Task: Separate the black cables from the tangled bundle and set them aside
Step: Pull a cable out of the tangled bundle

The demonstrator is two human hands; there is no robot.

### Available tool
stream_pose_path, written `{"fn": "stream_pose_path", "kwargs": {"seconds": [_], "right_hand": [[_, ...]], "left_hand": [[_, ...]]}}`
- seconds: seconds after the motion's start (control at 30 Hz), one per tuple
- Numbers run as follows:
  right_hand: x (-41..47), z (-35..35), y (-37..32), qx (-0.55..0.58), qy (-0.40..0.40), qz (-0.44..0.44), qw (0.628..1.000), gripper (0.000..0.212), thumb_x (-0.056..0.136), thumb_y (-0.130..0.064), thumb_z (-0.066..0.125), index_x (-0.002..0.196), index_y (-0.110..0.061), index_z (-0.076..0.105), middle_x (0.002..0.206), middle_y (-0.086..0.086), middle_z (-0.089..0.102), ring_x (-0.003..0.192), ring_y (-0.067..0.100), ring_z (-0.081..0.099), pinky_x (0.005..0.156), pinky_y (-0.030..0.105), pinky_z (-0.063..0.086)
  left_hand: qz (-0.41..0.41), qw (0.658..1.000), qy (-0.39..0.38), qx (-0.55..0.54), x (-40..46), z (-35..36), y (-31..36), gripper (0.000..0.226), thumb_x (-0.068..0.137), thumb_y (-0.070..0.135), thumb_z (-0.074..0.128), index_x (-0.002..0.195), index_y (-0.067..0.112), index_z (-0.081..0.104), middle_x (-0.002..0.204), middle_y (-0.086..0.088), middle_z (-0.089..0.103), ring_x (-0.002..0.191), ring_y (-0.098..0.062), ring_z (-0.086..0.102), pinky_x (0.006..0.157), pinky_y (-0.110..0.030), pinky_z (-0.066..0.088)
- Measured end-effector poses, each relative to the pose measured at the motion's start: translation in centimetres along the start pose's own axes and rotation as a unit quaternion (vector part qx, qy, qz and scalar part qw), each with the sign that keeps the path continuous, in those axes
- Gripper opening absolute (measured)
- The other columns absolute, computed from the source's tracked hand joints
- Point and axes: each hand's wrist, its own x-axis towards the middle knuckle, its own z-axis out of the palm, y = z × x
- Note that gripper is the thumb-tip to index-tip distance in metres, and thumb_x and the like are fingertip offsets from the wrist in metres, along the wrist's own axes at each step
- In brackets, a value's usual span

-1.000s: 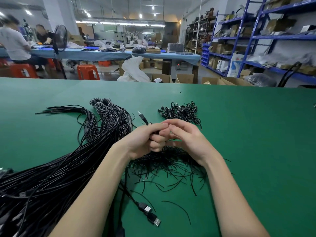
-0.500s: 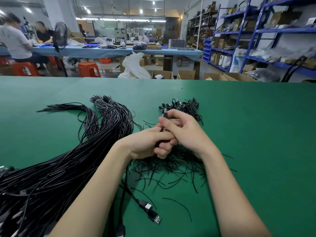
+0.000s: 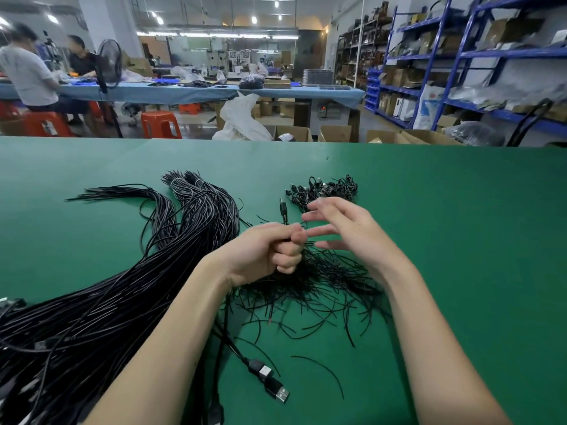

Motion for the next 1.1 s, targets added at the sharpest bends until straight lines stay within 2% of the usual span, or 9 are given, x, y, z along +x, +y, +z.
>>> {"fn": "stream_pose_path", "kwargs": {"seconds": [0.07, 0.17, 0.3, 0.43, 0.6, 0.7, 0.83, 0.97, 1.1], "right_hand": [[-0.3, 0.2, 0.2, 0.017, -0.061, 0.011, 0.998, 0.038, 0.091, -0.056, 0.065, 0.117, -0.028, 0.071, 0.109, -0.011, 0.077, 0.097, 0.008, 0.075, 0.078, 0.022, 0.059], [-0.5, 1.6, 0.5, 0.0, -0.082, -0.006, 0.997, 0.019, 0.094, -0.044, 0.068, 0.092, -0.029, 0.078, 0.084, -0.014, 0.075, 0.07, 0.0, 0.066, 0.067, 0.011, 0.051], [-0.3, 2.5, 1.6, 0.023, -0.049, 0.007, 0.999, 0.037, 0.088, -0.056, 0.067, 0.077, -0.021, 0.068, 0.072, -0.009, 0.062, 0.058, 0.005, 0.055, 0.063, 0.017, 0.05], [-0.1, 2.6, 2.0, 0.051, -0.046, 0.024, 0.997, 0.036, 0.08, -0.065, 0.069, 0.07, -0.03, 0.065, 0.064, -0.011, 0.058, 0.051, 0.01, 0.057, 0.054, 0.017, 0.05], [0.2, 2.6, 2.2, 0.107, -0.013, 0.032, 0.994, 0.042, 0.089, -0.055, 0.073, 0.077, -0.017, 0.059, 0.056, 0.0, 0.055, 0.051, 0.027, 0.069, 0.039, 0.026, 0.049], [0.3, 2.9, 2.3, 0.109, 0.036, 0.019, 0.993, 0.043, 0.091, -0.051, 0.072, 0.075, -0.013, 0.061, 0.051, 0.002, 0.053, 0.044, 0.025, 0.064, 0.035, 0.024, 0.044], [0.7, 2.9, 2.5, 0.063, 0.097, -0.009, 0.993, 0.038, 0.094, -0.044, 0.07, 0.068, -0.016, 0.066, 0.055, -0.001, 0.062, 0.043, 0.019, 0.057, 0.049, 0.03, 0.052], [0.4, 1.7, 2.4, 0.028, 0.078, -0.027, 0.996, 0.008, 0.09, -0.023, 0.079, 0.091, -0.017, 0.073, 0.082, -0.002, 0.078, 0.07, 0.015, 0.073, 0.068, 0.032, 0.061], [0.3, 1.5, 2.3, -0.074, 0.122, -0.082, 0.986, 0.008, 0.085, -0.013, 0.082, 0.089, -0.019, 0.079, 0.081, -0.002, 0.078, 0.076, 0.023, 0.077, 0.077, 0.045, 0.064]], "left_hand": [[-0.016, 0.999, -0.03, 0.034, 0.2, 0.2, -0.1, 0.026, 0.104, 0.024, 0.044, 0.078, 0.018, 0.044, 0.061, 0.007, 0.017, 0.053, -0.011, 0.019, 0.054, -0.024, 0.026], [-0.037, 0.993, -0.067, 0.092, 0.4, 0.9, -0.2, 0.023, 0.101, 0.022, 0.044, 0.079, 0.014, 0.045, 0.061, 0.007, 0.024, 0.052, -0.01, 0.025, 0.056, -0.022, 0.032], [-0.037, 0.992, -0.075, 0.094, 0.1, 0.7, -0.1, 0.027, 0.105, 0.027, 0.041, 0.084, 0.011, 0.046, 0.063, 0.006, 0.033, 0.056, -0.012, 0.036, 0.061, -0.022, 0.037], [-0.023, 0.994, -0.068, 0.084, 0.0, 0.9, -0.2, 0.03, 0.109, 0.021, 0.037, 0.084, 0.01, 0.049, 0.065, 0.002, 0.037, 0.06, -0.015, 0.047, 0.066, -0.022, 0.044], [0.014, 0.995, -0.026, 0.099, 0.3, 1.4, -0.3, 0.031, 0.108, 0.02, 0.038, 0.081, 0.011, 0.051, 0.06, 0.0, 0.039, 0.072, -0.02, 0.057, 0.075, -0.026, 0.046], [0.038, 0.995, 0.011, 0.095, 0.8, 1.7, -0.5, 0.032, 0.108, 0.018, 0.037, 0.08, 0.01, 0.049, 0.061, -0.002, 0.034, 0.073, -0.018, 0.057, 0.076, -0.025, 0.049], [0.072, 0.986, 0.09, 0.119, 1.4, 1.7, -0.8, 0.031, 0.109, 0.019, 0.037, 0.084, 0.006, 0.051, 0.065, 0.001, 0.053, 0.068, -0.016, 0.049, 0.072, -0.026, 0.045], [0.084, 0.984, 0.152, 0.039, 1.6, 0.9, -0.7, 0.031, 0.109, 0.016, 0.036, 0.082, 0.008, 0.048, 0.059, 0.002, 0.044, 0.062, -0.015, 0.045, 0.067, -0.028, 0.041], [0.078, 0.979, 0.188, 0.003, 1.8, 0.8, -0.9, 0.032, 0.109, 0.016, 0.035, 0.08, 0.01, 0.047, 0.052, 0.006, 0.042, 0.06, -0.015, 0.046, 0.062, -0.025, 0.041]]}}
